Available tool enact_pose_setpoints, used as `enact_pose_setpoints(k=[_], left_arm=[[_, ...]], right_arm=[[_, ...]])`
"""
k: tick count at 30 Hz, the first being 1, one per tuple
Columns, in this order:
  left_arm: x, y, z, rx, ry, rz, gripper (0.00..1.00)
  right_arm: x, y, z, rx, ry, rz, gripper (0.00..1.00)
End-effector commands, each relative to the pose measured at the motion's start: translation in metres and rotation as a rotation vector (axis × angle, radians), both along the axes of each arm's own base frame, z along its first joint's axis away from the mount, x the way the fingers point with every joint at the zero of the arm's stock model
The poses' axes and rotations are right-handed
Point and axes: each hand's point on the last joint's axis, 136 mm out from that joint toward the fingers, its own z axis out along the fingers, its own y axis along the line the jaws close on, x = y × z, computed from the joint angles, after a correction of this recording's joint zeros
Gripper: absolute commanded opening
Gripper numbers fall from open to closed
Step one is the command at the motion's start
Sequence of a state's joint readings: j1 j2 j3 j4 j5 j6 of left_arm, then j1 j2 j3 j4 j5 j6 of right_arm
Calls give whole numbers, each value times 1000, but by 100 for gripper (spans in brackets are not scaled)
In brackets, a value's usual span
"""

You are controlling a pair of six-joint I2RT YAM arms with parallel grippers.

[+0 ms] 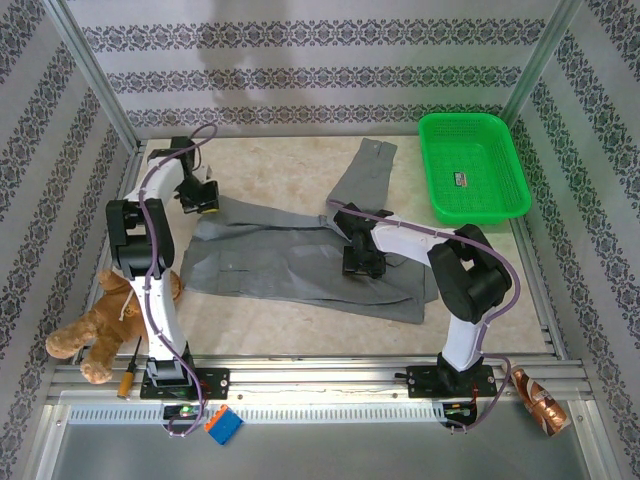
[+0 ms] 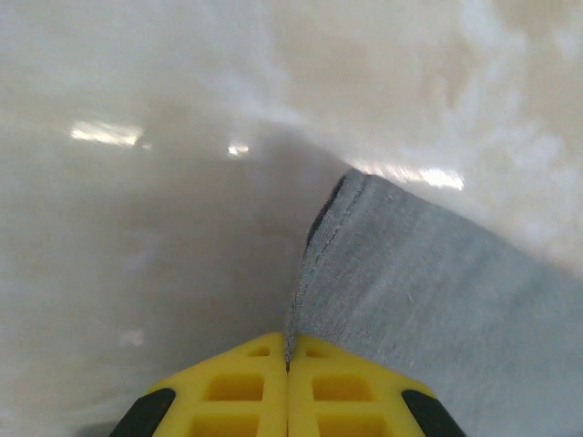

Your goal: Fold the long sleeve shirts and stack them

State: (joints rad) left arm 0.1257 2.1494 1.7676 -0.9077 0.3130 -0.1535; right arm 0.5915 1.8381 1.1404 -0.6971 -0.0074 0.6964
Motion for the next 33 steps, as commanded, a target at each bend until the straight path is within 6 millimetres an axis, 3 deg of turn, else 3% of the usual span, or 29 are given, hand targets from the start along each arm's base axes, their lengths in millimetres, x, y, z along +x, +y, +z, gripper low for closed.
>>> enact_pose_setpoints(k=[1,8,9,12,15,18,20,24,29,33], left_arm=[[28,25,24,1,-123,132,5],[35,48,6,9,-110,222,8],[35,51,5,10,-108,236,13],[37,48,18,-25,-137,250,44],[34,41,49,-62,-197,278,53],[24,14,84,-115,-257,258,57],[9,-17,99,-160,-270,204,59],[-28,-78,103,-207,-243,99,62],[-76,-150,84,-262,-198,-1,65],[-104,-174,59,-296,-149,-3,67]], right_arm=[[-16,-23,-18,-109,54,-15,51],[-14,-23,-21,-119,62,-7,51],[-13,-23,-21,-117,59,-5,51],[-8,-19,-13,-101,39,0,53],[4,-12,12,-65,-23,6,55],[21,-6,51,-17,-109,12,58],[36,-8,80,7,-175,0,60],[73,-25,120,55,-280,-73,63],[125,-44,134,59,-328,-113,63],[163,-52,125,17,-327,-121,62]])
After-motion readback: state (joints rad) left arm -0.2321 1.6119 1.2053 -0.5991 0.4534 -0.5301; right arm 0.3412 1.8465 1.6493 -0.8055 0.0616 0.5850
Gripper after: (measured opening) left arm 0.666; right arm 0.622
